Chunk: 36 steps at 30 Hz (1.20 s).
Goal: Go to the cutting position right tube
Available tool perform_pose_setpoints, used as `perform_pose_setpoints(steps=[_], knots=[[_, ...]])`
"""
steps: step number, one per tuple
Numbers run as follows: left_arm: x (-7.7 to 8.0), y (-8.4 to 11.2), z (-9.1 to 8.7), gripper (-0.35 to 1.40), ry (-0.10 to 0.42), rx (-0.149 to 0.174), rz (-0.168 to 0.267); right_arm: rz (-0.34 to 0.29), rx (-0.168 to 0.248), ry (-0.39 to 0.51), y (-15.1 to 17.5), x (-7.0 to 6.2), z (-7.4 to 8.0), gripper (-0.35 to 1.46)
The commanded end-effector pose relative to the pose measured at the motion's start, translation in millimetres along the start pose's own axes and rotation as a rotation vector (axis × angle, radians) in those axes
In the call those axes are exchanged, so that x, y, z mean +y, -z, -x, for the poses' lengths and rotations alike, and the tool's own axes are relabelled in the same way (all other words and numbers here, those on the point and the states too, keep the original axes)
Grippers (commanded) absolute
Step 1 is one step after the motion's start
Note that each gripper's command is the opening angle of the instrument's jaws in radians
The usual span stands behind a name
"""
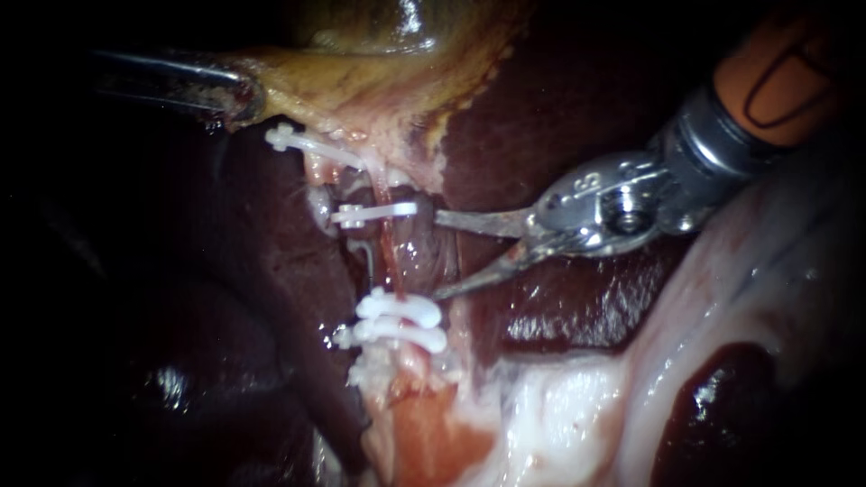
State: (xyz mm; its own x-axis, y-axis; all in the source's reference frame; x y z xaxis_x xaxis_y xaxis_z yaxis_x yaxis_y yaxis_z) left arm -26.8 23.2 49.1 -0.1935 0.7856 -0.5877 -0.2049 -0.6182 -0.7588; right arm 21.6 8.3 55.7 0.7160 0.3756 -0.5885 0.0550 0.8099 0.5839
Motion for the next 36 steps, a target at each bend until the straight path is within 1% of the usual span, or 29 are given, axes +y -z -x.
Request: perform_pose_setpoints(steps=[1,3,7,8,9,15,22,24,27,36], knots=[[0.0,0.0,0.0,-0.35,0.0,0.0,-0.001,-0.01,0.004,-0.003,-0.3,0.2,0.0,1.28],[0.0,0.0,0.0,-0.35,0.0,0.0,0.0,-0.023,0.009,-0.018,-1.1,0.6,-0.2,1.28],[0.0,0.0,0.0,-0.35,0.0,0.0,0.0,-0.035,0.032,-0.041,-2.1,1.4,-0.7,1.26],[0.1,0.0,0.0,-0.35,0.0,0.0,0.0,-0.039,0.043,-0.044,-2.3,1.6,-0.8,1.26],[0.1,0.0,0.0,-0.35,0.0,0.0,-0.001,-0.044,0.068,-0.048,-2.7,1.8,-0.9,1.26],[0.2,0.0,0.0,-0.35,0.0,0.0,-0.001,-0.04,0.112,-0.07,-4.9,2.6,-1.4,1.26],[0.2,0.0,0.0,-0.35,0.0,0.0,-0.002,-0.111,0.19,-0.104,-7.5,3.4,-1.9,1.26],[0.3,-0.1,-0.1,-0.35,0.001,0.001,-0.002,-0.134,0.203,-0.113,-7.7,3.4,-2.1,1.26],[0.3,-0.1,-0.1,-0.35,0.001,0.001,-0.003,-0.172,0.211,-0.114,-8.0,3.4,-2.4,1.26],[0.3,-0.2,-0.1,-0.35,0.001,0.001,-0.003,-0.233,0.256,-0.14,-8.8,2.9,-3.6,1.26]])
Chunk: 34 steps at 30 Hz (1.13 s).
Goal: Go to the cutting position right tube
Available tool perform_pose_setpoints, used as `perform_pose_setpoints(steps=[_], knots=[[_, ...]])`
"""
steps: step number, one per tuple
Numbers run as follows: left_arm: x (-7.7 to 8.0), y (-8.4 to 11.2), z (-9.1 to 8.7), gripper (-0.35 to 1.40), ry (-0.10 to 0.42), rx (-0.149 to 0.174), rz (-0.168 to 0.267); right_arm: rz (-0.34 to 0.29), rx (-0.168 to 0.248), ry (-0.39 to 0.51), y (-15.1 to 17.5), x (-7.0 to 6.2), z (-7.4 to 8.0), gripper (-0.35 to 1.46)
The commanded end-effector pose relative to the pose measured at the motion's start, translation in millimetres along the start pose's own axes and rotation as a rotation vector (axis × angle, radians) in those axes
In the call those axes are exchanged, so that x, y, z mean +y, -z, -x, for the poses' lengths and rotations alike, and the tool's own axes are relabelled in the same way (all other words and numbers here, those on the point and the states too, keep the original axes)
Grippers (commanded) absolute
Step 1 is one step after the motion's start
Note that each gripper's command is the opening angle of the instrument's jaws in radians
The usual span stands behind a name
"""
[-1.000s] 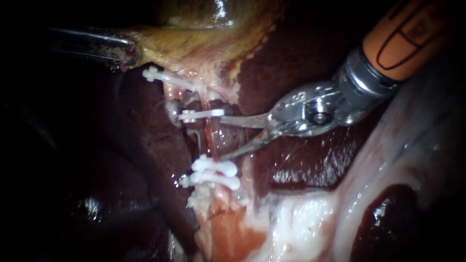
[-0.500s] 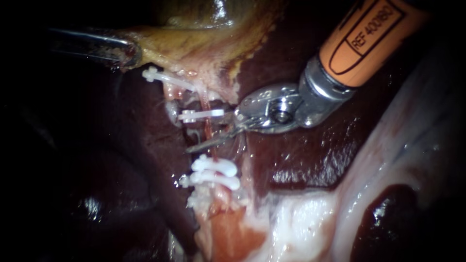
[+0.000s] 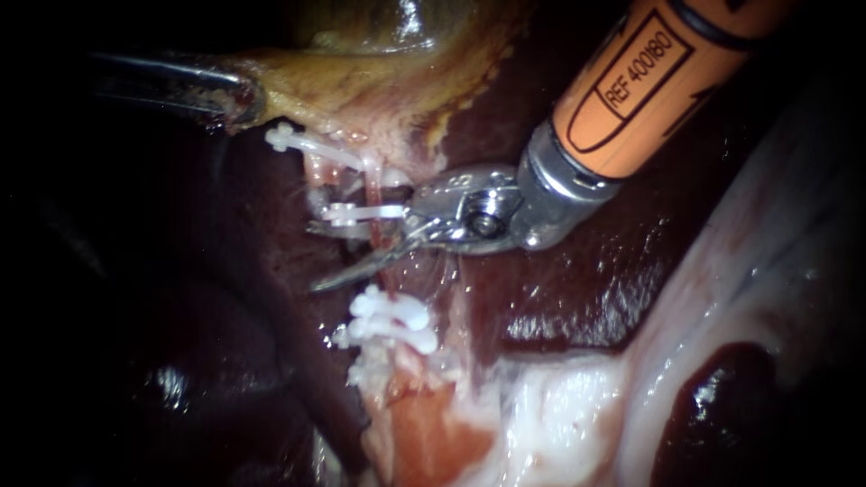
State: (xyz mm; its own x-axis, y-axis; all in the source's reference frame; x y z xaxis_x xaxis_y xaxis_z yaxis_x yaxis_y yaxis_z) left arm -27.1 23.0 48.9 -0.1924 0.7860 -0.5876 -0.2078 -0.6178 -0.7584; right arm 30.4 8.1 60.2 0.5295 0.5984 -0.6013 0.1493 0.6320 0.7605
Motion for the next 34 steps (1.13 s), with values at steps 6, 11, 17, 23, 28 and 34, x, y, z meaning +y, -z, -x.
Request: perform_pose_setpoints(steps=[6,11,17,23,28,34], knots=[[0.0,0.0,0.0,-0.35,0.0,0.0,0.0,-0.037,0.022,-0.009,-0.9,-0.6,-0.7,1.28],[0.0,0.0,0.0,-0.35,0.0,0.0,-0.001,-0.058,0.044,-0.01,-1.3,-1.8,-1.0,1.28],[0.0,0.0,0.0,-0.35,0.0,0.0,-0.001,-0.099,0.064,0.002,-1.6,-4.1,-1.8,1.3],[0.0,0.0,0.0,-0.35,0.0,0.0,0.0,-0.149,0.067,0.011,-1.4,-5.0,-2.6,1.25],[0.0,0.0,0.0,-0.35,0.0,0.0,0.0,-0.163,0.061,0.015,-1.2,-4.8,-2.6,1.25],[0.0,0.0,0.0,-0.35,0.0,0.0,-0.001,-0.163,0.061,0.015,-1.2,-4.8,-2.6,1.25]])
